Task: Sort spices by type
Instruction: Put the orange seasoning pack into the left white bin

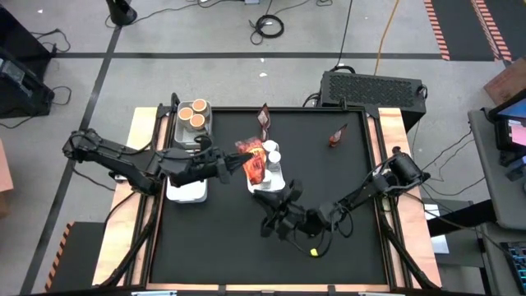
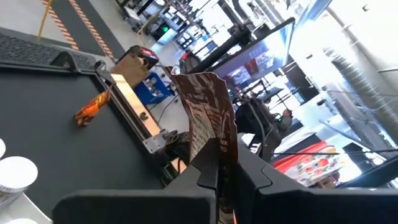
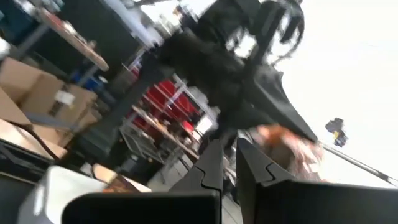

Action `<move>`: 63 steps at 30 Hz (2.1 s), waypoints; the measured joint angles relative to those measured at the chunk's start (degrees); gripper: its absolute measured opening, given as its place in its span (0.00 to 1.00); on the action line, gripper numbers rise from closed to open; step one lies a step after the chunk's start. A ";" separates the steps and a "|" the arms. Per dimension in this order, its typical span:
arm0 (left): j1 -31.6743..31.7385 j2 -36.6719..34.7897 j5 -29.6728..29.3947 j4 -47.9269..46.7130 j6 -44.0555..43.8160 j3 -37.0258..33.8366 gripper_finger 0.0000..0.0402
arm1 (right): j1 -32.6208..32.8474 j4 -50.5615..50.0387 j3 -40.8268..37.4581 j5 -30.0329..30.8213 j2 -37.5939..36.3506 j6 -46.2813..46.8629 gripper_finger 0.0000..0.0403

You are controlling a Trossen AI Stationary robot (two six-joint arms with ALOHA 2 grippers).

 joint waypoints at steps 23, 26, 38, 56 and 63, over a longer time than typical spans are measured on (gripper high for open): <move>0.08 -0.40 0.60 -1.96 1.44 0.02 0.05 | -0.15 6.38 0.00 5.36 0.00 -8.06 0.00; 0.07 -0.40 0.60 -1.94 1.48 0.02 0.05 | -0.14 6.43 0.00 6.18 0.00 -8.34 0.00; 0.07 -0.42 0.89 -1.89 1.10 0.02 0.05 | -1.08 10.59 0.00 9.43 -0.01 -10.39 0.00; -0.02 -0.42 1.58 0.86 -0.51 0.02 0.05 | -4.48 3.18 0.00 6.84 -0.09 -19.26 0.10; 0.26 -0.42 0.77 1.12 -0.04 0.07 0.05 | -4.46 4.19 0.00 6.86 -0.09 -24.10 0.29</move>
